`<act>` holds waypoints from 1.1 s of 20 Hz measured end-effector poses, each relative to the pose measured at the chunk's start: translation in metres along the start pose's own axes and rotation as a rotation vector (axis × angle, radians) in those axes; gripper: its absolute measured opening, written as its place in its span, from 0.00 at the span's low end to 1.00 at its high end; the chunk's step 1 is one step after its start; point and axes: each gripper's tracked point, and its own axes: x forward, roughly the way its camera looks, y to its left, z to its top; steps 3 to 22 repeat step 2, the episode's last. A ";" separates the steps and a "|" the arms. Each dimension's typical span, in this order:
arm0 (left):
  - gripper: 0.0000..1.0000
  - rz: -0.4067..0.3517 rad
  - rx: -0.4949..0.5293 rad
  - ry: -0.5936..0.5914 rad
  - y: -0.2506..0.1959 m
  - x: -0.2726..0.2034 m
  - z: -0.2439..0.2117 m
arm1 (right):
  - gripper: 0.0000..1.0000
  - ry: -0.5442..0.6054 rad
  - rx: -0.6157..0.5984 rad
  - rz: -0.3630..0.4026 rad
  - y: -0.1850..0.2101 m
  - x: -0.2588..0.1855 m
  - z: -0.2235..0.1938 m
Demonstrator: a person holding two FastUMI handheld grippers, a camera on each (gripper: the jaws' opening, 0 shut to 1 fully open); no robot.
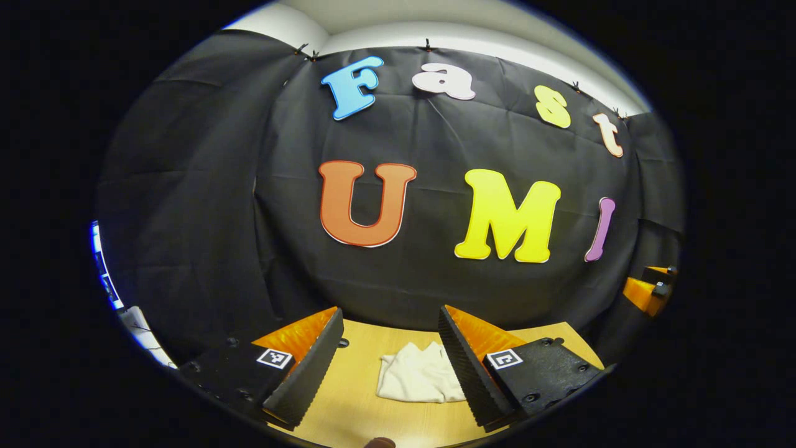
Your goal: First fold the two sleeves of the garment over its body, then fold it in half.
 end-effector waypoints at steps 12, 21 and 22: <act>0.97 -0.015 -0.033 0.018 -0.010 -0.015 -0.009 | 0.94 0.009 0.007 0.033 0.012 -0.011 -0.009; 0.97 -0.015 -0.033 0.018 -0.010 -0.015 -0.009 | 0.94 0.009 0.007 0.033 0.012 -0.011 -0.009; 0.97 -0.015 -0.033 0.018 -0.010 -0.015 -0.009 | 0.94 0.009 0.007 0.033 0.012 -0.011 -0.009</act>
